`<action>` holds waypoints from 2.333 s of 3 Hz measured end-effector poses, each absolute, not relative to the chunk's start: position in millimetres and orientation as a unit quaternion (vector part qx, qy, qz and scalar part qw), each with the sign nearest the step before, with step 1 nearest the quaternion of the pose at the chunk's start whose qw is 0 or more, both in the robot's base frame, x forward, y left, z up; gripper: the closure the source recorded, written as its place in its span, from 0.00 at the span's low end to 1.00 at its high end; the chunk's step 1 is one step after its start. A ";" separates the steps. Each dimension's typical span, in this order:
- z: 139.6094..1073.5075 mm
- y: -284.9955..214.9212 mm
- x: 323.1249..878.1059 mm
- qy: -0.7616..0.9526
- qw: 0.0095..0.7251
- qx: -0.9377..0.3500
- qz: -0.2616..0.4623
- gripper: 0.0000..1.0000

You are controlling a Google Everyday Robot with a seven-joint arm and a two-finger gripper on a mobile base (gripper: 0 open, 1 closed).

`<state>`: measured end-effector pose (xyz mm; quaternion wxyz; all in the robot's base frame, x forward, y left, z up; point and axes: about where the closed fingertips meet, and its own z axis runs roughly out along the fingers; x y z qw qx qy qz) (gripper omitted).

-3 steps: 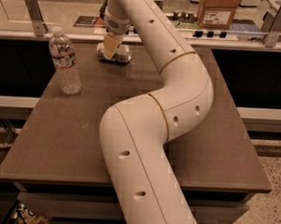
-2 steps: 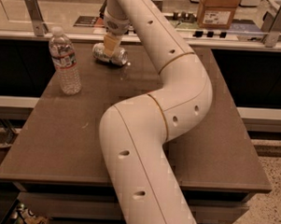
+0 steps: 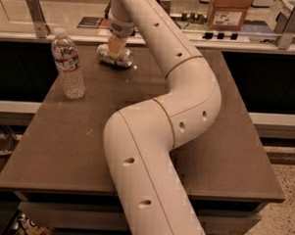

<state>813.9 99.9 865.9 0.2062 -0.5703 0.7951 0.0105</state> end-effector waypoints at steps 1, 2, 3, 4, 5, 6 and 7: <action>865.5 100.8 815.4 0.795 0.208 -0.570 0.011 1.00; 866.0 100.8 814.9 0.795 0.208 -0.570 0.010 1.00; 885.7 92.0 820.0 0.803 0.226 -0.552 -0.007 1.00; 910.0 82.7 820.7 0.811 0.241 -0.532 -0.031 1.00; 929.2 76.6 816.8 0.817 0.253 -0.517 -0.046 1.00; 973.6 74.6 805.7 0.800 0.315 -0.509 -0.041 1.00; 1025.1 73.0 781.8 0.768 0.395 -0.504 -0.028 1.00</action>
Offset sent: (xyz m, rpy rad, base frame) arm -0.0217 -0.0094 0.0066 0.0051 -0.0439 -0.0446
